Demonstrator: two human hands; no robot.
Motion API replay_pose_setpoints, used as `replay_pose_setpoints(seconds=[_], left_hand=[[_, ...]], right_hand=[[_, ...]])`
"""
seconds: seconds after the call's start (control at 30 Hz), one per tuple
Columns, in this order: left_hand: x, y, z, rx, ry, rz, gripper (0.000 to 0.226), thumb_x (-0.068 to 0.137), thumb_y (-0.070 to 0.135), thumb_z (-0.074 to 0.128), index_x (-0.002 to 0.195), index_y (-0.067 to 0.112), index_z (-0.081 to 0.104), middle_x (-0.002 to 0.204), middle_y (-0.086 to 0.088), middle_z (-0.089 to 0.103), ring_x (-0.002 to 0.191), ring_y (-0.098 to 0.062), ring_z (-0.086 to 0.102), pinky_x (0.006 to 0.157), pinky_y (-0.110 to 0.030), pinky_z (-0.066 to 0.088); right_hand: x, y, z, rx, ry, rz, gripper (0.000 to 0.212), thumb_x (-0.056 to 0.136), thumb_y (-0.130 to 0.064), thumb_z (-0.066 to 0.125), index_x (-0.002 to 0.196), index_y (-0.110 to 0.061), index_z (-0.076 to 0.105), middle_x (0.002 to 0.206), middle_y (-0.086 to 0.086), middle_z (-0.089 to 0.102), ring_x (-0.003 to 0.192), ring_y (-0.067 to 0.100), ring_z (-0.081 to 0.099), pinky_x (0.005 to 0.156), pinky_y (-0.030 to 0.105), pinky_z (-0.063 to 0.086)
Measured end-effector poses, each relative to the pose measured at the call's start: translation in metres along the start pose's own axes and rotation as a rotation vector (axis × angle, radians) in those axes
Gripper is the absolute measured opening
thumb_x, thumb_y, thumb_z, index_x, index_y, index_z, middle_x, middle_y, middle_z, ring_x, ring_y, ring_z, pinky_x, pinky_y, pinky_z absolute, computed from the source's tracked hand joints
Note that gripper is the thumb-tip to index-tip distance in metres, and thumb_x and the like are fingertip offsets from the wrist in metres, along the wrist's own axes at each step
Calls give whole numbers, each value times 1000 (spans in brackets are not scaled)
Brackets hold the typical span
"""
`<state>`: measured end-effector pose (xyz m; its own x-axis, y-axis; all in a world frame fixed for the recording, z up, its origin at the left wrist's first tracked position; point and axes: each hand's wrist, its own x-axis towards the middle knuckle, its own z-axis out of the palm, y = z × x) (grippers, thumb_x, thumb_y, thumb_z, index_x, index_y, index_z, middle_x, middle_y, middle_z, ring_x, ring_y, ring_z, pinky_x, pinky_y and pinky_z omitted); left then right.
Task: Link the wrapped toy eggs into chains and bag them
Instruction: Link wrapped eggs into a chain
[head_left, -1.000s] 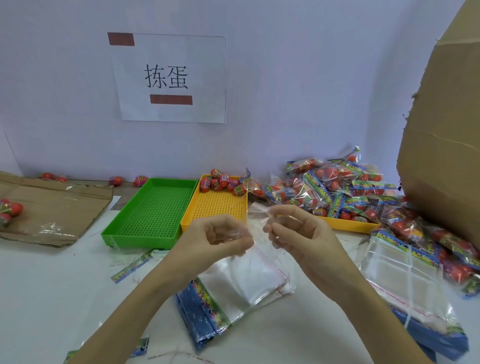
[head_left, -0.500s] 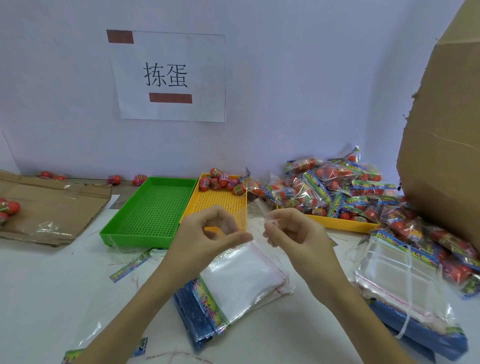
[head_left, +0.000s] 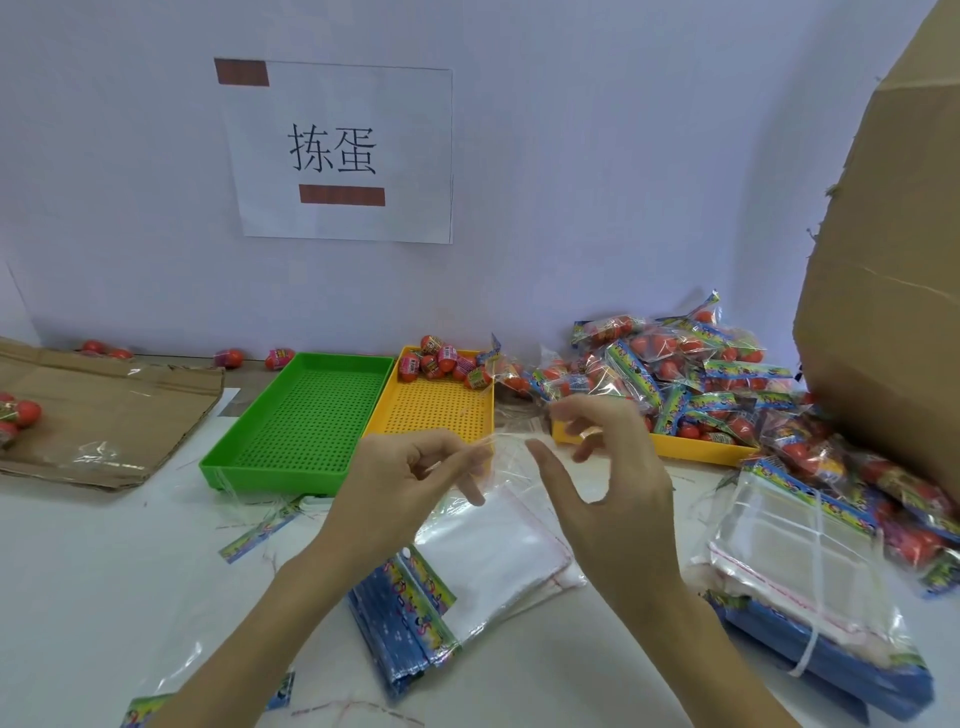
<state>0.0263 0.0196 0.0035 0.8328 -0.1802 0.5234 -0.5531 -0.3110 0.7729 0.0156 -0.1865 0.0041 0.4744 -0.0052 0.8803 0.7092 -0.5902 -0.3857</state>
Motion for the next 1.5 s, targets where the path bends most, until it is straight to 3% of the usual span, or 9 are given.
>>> replay_pose_setpoints(seconds=[0.17, 0.4, 0.6, 0.73, 0.87, 1.07, 1.17, 1.27, 1.5], left_hand=[[-1, -1, 3, 26, 22, 30, 31, 96, 43, 64, 84, 20, 79, 70, 12, 77, 34, -12, 40, 38, -38, 37], [-1, -6, 4, -2, -40, 57, 27, 96, 40, 70, 86, 17, 80, 70, 8, 77, 39, -10, 36, 42, -23, 31], [0, -6, 5, 257, -5, 185, 48, 90, 64, 62, 105, 20, 74, 67, 19, 69, 45, 4, 44, 50, -7, 28], [-1, -2, 3, 476, 5, 250, 67, 89, 75, 48, 127, 22, 64, 71, 18, 68, 45, 7, 43, 51, -7, 31], [1, 1, 2, 569, 106, 296, 71, 96, 75, 34, 118, 18, 69, 64, 15, 64, 46, 4, 40, 48, -18, 38], [3, 3, -10, 496, 22, 46, 88, 89, 90, 5, 119, 33, 65, 69, 14, 68, 61, -2, 61, 59, -28, 47], [5, -1, -17, 509, -150, 85, 77, 84, 91, 39, 139, 40, 56, 112, 24, 66, 106, 4, 55, 93, -23, 43], [5, -8, -17, 445, -334, 109, 97, 71, 81, 73, 153, 43, 39, 135, 26, 55, 126, 9, 45, 110, -20, 35], [11, -16, -13, -2, -164, -73, 61, 75, 44, 92, 126, 45, 58, 100, 7, 69, 74, -9, 67, 71, -26, 53]], right_hand=[[-5, -1, -5, 4, -35, -63, 18, 95, -20, 75, 106, -7, 68, 100, 0, 66, 92, 7, 63, 80, 17, 52], [-8, -5, -3, 186, -287, 240, 21, 92, -32, 73, 113, -28, 71, 93, -17, 72, 92, 5, 69, 79, 11, 50], [-4, -6, -8, 616, -585, 642, 11, 94, -20, 75, 103, -15, 75, 95, 4, 79, 91, 22, 76, 81, 30, 60], [-1, -11, -8, 963, -871, 869, 28, 100, -22, 68, 123, -7, 70, 116, 21, 74, 106, 38, 73, 88, 34, 59], [-5, -13, -1, 1119, -934, 982, 23, 99, -9, 68, 114, 8, 70, 126, 30, 67, 119, 42, 66, 102, 35, 53], [2, -12, -3, 1155, -827, 990, 9, 100, -9, 66, 100, 0, 67, 128, 29, 66, 125, 41, 63, 103, 37, 54], [9, -9, -4, 744, -817, 808, 17, 101, -20, 66, 95, -5, 59, 115, 13, 76, 117, 30, 69, 104, 43, 53], [17, -9, -1, 494, -754, 626, 15, 102, -20, 64, 97, -8, 56, 111, 7, 76, 111, 18, 72, 103, 45, 52], [50, -16, 19, 220, -873, 202, 11, 103, -23, 61, 111, -23, 68, 99, -16, 76, 94, 3, 73, 85, 24, 57]])
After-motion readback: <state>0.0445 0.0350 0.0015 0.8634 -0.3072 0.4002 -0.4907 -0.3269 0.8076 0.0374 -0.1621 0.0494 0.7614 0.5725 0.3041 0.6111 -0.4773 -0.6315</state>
